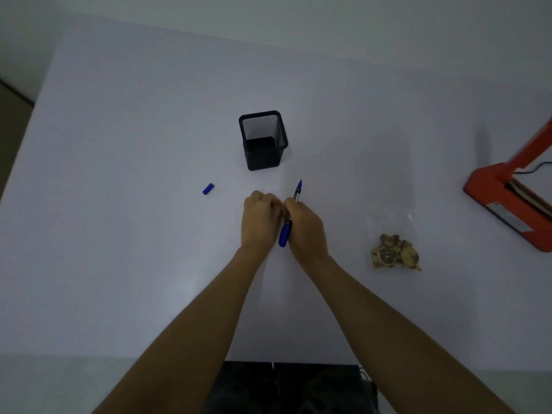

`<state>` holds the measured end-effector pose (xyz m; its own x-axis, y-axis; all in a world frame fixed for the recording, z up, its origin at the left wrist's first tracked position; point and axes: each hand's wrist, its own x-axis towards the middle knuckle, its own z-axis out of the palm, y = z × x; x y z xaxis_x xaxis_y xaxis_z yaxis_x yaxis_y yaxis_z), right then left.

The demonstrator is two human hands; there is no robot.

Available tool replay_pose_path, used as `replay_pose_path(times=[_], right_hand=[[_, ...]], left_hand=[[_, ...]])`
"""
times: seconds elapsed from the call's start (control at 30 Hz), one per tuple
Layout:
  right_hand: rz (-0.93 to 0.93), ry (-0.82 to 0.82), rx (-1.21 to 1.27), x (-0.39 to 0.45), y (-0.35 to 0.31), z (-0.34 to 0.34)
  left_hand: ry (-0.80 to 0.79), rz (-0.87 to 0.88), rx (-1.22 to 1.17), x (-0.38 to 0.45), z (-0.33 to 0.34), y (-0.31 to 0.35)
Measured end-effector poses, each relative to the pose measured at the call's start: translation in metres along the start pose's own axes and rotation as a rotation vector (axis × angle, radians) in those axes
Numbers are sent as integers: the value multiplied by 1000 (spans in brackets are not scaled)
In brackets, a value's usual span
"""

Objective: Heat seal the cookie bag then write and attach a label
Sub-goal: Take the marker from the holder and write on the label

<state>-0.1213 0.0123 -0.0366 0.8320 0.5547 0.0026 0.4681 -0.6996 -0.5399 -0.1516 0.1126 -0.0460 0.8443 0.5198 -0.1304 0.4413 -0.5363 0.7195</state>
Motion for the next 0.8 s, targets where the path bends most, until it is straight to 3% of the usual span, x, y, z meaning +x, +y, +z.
replay_pose_path(times=[0.33,0.47,0.63,0.7,0.8], right_hand=[[-58,5,-75,-1,1,2],[-86,24,-14,3,4,4],[-43,147,325,12,2,1],[-35,125,485,18,-2,4],[-30,156,545,26,3,13]], left_hand=[[-77,479,446,-40,-7,-37],[-71,502,481,-38,-7,-41],[-56,510,510,-41,-4,-44],[-56,500,521,-41,-2,-44],[-55,489,542,-41,-1,-44]])
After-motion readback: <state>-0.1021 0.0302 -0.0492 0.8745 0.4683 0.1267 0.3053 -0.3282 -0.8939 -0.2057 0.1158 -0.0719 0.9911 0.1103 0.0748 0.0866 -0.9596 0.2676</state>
